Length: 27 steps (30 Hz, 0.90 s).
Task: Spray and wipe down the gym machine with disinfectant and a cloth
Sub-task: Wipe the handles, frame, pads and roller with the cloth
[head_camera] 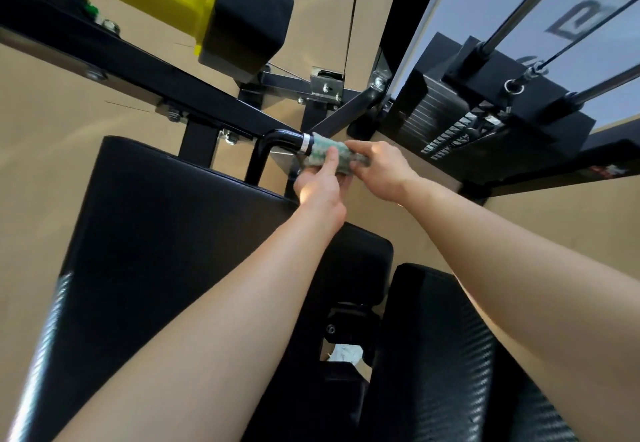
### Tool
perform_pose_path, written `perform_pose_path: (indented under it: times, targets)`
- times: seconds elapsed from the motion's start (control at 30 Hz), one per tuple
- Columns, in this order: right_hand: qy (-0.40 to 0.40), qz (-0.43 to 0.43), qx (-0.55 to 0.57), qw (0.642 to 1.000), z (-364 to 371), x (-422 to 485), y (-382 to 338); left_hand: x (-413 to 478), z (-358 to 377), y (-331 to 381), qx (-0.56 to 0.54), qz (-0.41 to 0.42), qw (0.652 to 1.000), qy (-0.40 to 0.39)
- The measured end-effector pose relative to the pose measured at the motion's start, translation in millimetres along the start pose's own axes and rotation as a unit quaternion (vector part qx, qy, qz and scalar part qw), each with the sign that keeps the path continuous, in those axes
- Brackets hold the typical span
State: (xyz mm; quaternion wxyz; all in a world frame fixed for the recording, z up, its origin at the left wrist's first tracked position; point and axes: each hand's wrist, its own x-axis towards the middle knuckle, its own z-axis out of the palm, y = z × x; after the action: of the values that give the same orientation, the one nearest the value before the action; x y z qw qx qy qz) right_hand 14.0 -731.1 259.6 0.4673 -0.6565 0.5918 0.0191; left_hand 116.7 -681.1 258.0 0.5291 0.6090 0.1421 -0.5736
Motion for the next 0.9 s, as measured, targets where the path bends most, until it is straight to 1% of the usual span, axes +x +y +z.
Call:
perform_pose_path:
  times: [0.1, 0.2, 0.33, 0.43, 0.5, 0.6, 0.67, 0.77, 0.83, 0.9]
  targets:
    - [-0.016, -0.06, -0.001, 0.998, 11, 9, -26, 5, -10, 15, -0.002, 0.059, 0.998, 0.023]
    - [-0.01, -0.06, 0.0, 0.998, 10, 5, -21, 7, -7, 14, 0.004, 0.056, 0.998, 0.006]
    - [0.018, 0.036, -0.015, 0.999, -7, -9, 14, 3, 8, -5, 0.048, -0.024, 0.997, -0.055]
    - [0.039, 0.109, -0.015, 0.993, -12, -20, 30, -11, 17, -20, 0.099, -0.094, 0.986, -0.095]
    - [0.056, 0.152, 0.01, 0.987, -12, -26, 34, -18, 17, -29, 0.12, -0.129, 0.978, -0.111]
    - [0.105, 0.186, 0.072, 0.974, -9, -42, 35, -26, 2, -33, 0.115, -0.144, 0.975, -0.12]
    - [0.114, 0.185, 0.115, 0.969, -2, -60, 30, -41, -13, -30, 0.132, -0.119, 0.977, -0.115]
    - [0.092, 0.174, 0.214, 0.957, 11, -93, 14, -74, -41, -23, 0.194, -0.027, 0.978, -0.068]
    - [0.086, 0.173, 0.3, 0.934, 19, -124, -3, -104, -62, -14, 0.227, 0.034, 0.973, -0.039]
    - [0.069, 0.168, 0.386, 0.904, 26, -160, -23, -137, -83, -5, 0.26, 0.094, 0.961, -0.021]
